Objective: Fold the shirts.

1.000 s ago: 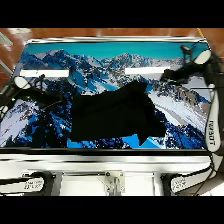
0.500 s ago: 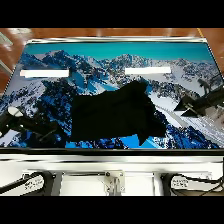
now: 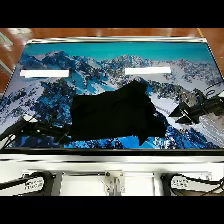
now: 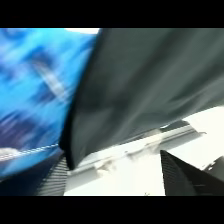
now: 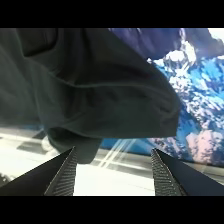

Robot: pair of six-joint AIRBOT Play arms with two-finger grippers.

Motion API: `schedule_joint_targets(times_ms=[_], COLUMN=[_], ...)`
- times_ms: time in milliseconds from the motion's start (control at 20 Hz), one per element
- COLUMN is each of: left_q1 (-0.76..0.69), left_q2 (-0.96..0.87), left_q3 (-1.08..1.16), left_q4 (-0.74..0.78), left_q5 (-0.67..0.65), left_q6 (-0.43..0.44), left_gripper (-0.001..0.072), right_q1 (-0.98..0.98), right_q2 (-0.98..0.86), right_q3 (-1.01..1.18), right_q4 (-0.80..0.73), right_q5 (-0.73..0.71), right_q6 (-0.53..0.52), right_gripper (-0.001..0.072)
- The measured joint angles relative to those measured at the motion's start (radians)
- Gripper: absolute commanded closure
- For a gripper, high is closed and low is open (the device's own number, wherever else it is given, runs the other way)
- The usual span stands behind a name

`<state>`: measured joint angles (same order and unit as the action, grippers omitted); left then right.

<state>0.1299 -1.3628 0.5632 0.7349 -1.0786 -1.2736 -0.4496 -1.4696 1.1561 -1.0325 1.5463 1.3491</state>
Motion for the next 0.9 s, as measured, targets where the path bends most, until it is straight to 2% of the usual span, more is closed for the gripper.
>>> schedule_joint_targets(times_ms=[50, 100, 150, 200, 250, 300, 350, 600, 700, 900], left_q1=[-0.019, -0.035, -0.048, -0.061, -0.068, -0.072, -0.077, -0.085, -0.086, -0.086], left_q2=[-0.013, -0.018, -0.023, -0.025, -0.028, -0.029, -0.029, -0.006, 0.021, 0.092], left_q3=[-0.003, -0.003, -0.003, -0.003, -0.003, -0.003, -0.003, -0.004, -0.004, -0.004], left_q4=[-0.022, -0.045, -0.076, -0.099, -0.116, -0.128, -0.138, -0.164, -0.169, -0.174], left_q5=[0.044, 0.085, 0.111, 0.127, 0.134, 0.138, 0.138, 0.111, 0.100, 0.088], left_q6=[0.010, 0.018, 0.021, 0.023, 0.027, 0.031, 0.038, 0.055, 0.057, 0.060], left_gripper=[0.0571, 0.0651, 0.0671, 0.0671, 0.0671, 0.0672, 0.0672, 0.0671, 0.0671, 0.0672], right_q1=[0.000, -0.001, -0.001, -0.001, -0.001, -0.001, -0.001, -0.001, -0.001, -0.001], right_q2=[0.000, 0.000, 0.000, 0.000, 0.000, 0.000, 0.000, 0.000, 0.000, 0.000], right_q3=[-0.002, -0.003, -0.003, -0.005, -0.009, -0.016, -0.032, -0.171, -0.228, -0.309], right_q4=[0.001, -0.001, -0.003, -0.018, -0.037, -0.064, -0.098, -0.161, -0.153, -0.071], right_q5=[0.000, -0.002, -0.002, -0.002, -0.003, -0.003, -0.003, -0.066, -0.137, -0.295], right_q6=[0.000, 0.000, 0.000, 0.000, -0.001, -0.001, -0.006, -0.061, -0.074, -0.097], right_gripper=[0.0148, 0.0148, 0.0148, 0.0148, 0.0116, 0.0045, 0.0041, 0.0045, 0.0123, 0.0132])
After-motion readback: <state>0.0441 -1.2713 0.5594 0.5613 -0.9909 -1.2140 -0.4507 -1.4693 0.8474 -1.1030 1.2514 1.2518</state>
